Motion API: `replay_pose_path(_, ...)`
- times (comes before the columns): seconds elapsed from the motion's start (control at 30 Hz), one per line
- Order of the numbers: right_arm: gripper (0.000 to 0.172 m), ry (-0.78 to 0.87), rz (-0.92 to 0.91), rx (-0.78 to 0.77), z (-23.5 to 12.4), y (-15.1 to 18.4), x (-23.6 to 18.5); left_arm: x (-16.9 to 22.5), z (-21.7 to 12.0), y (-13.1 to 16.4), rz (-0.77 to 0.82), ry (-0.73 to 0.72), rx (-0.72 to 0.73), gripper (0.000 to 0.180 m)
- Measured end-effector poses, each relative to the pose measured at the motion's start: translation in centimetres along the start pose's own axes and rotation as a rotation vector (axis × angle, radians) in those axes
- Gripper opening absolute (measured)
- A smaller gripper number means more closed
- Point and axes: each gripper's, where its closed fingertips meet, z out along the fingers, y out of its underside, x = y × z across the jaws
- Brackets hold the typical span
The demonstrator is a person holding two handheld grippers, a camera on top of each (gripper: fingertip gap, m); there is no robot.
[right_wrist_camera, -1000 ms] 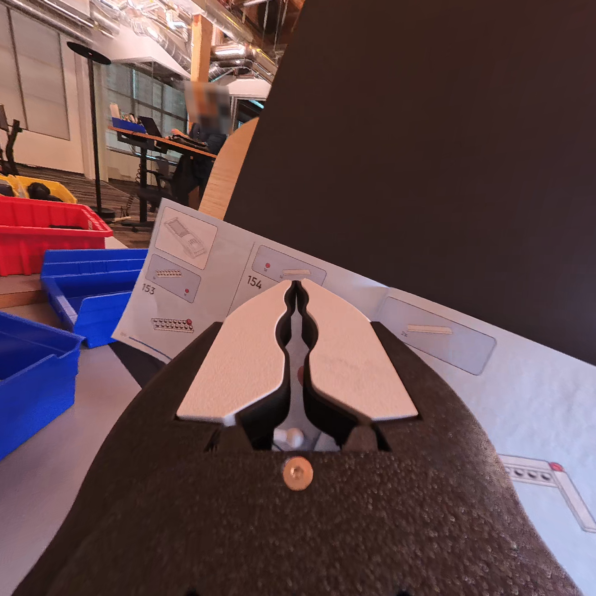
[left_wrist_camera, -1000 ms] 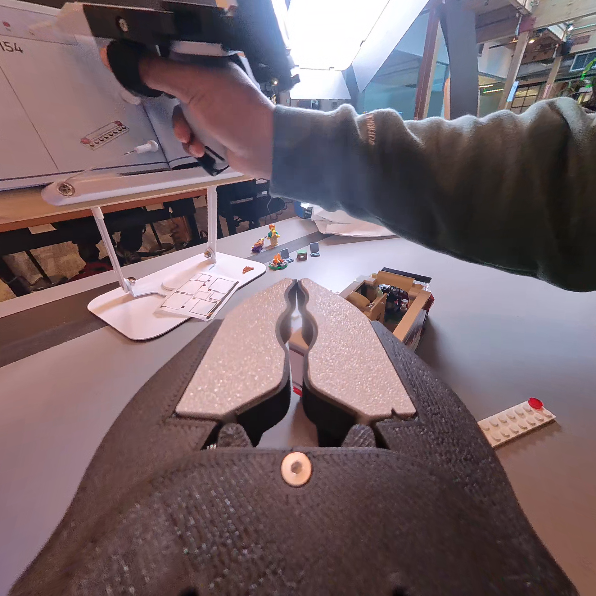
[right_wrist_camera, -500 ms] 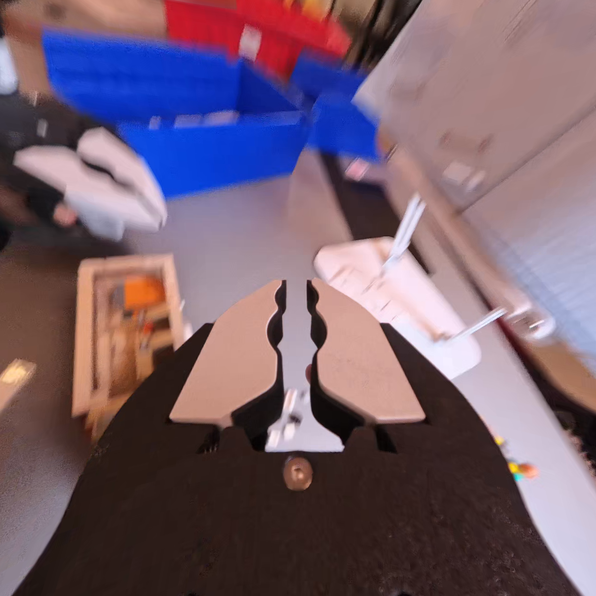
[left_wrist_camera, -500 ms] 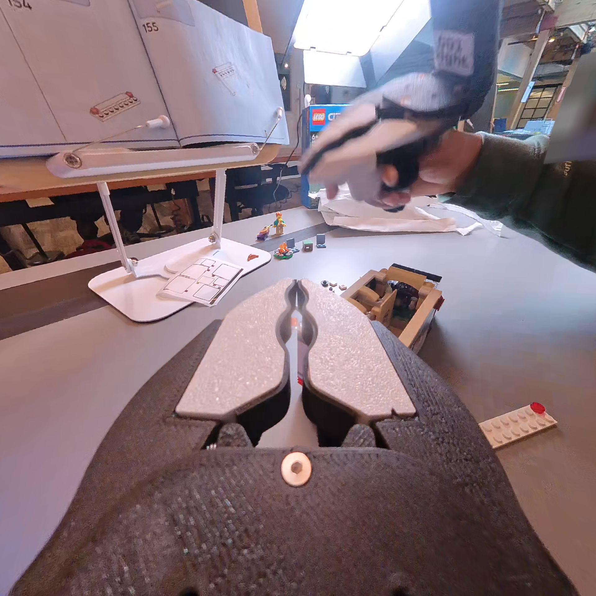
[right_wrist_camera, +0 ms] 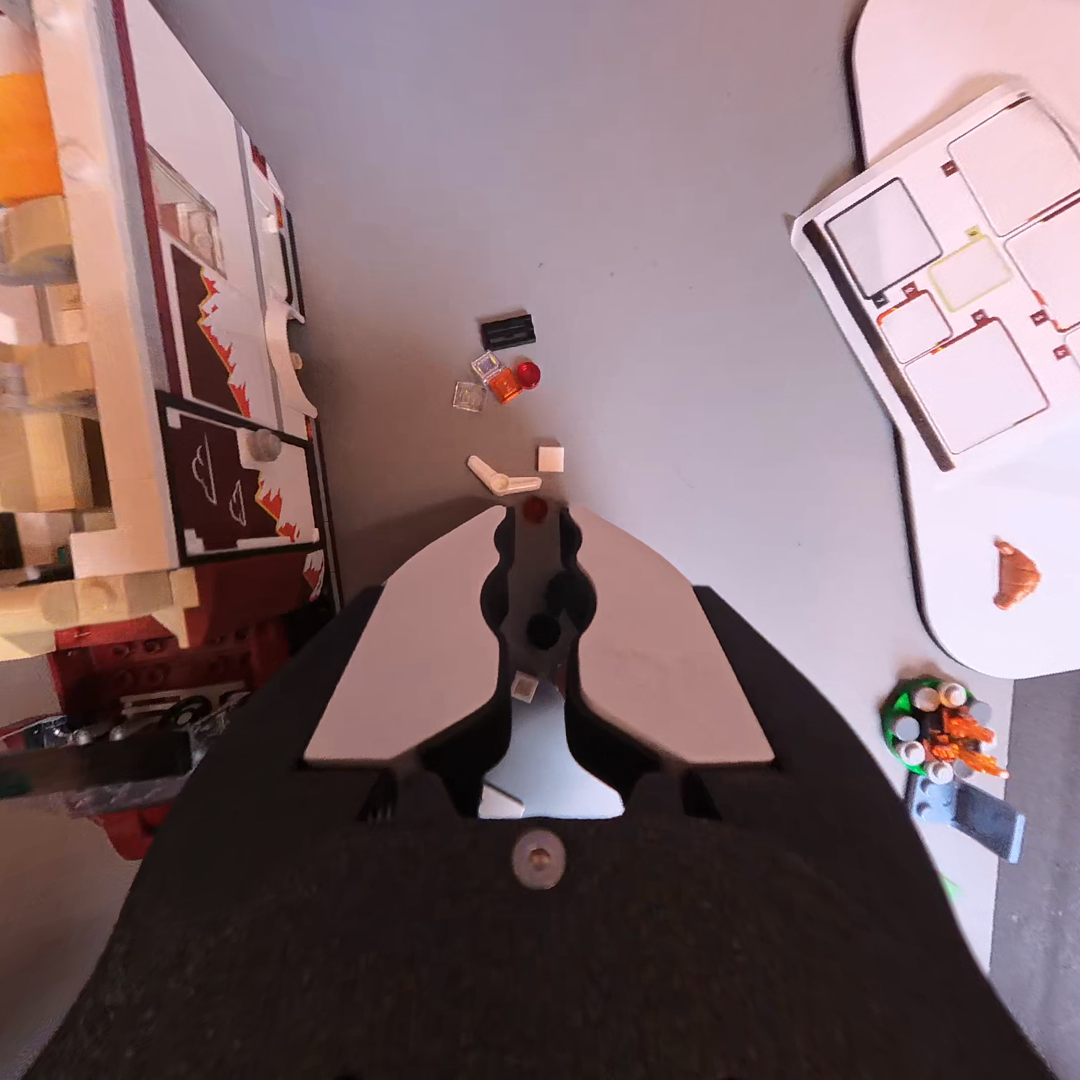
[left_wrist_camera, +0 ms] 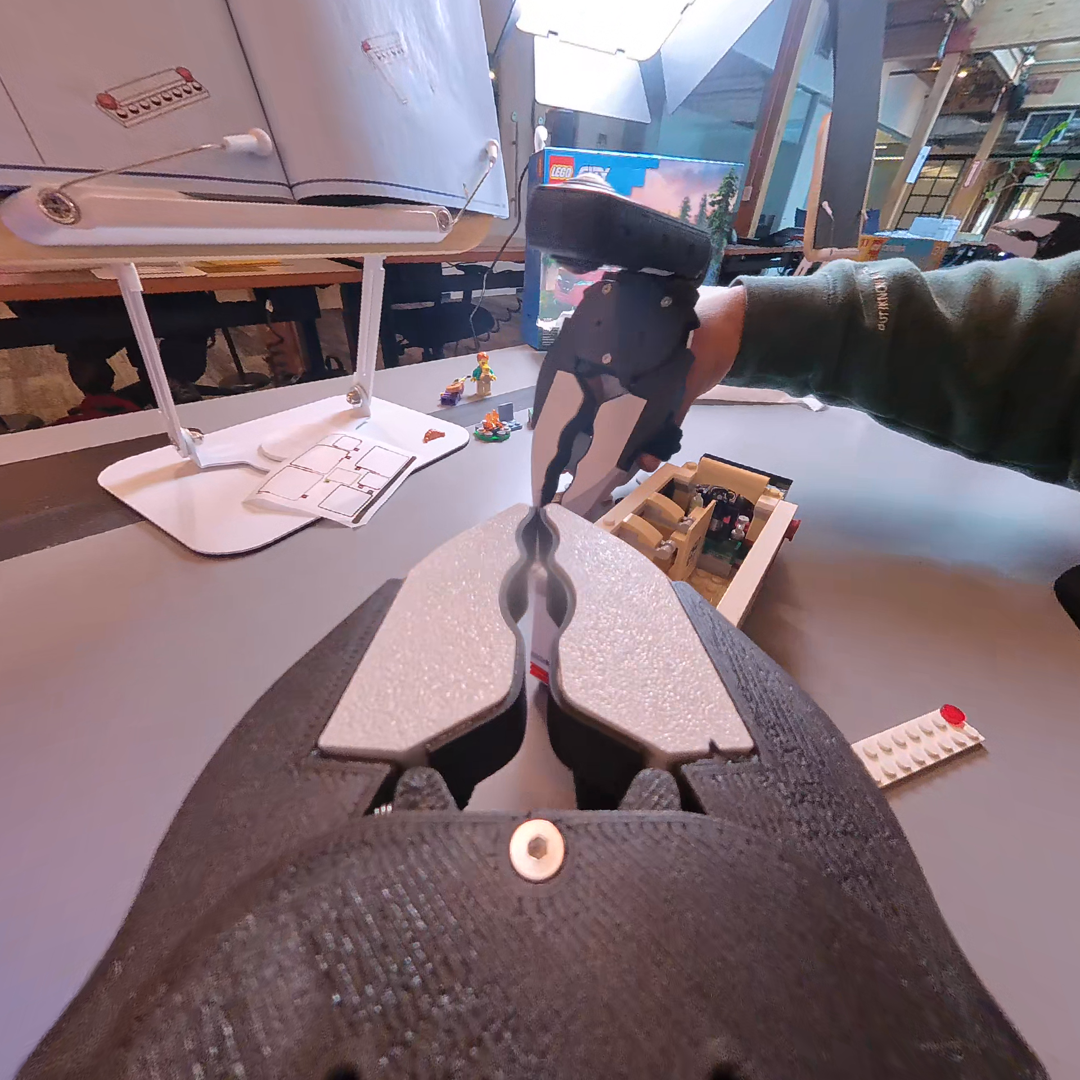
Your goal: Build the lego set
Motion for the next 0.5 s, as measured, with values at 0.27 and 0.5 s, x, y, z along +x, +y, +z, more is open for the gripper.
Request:
replay_pose_path(0.27,0.007,-0.001,0.011,0.042,-1.6,-0.3,-0.8,0.7,0.1,0.0,0.014,0.026,-0.005,0.000)
replay_pose_path(0.5,0.006,0.046,0.030,0.146,-9.6,2.5,-11.4,1.3,0.1,-0.1,0.033,0.042,-0.004,0.000)
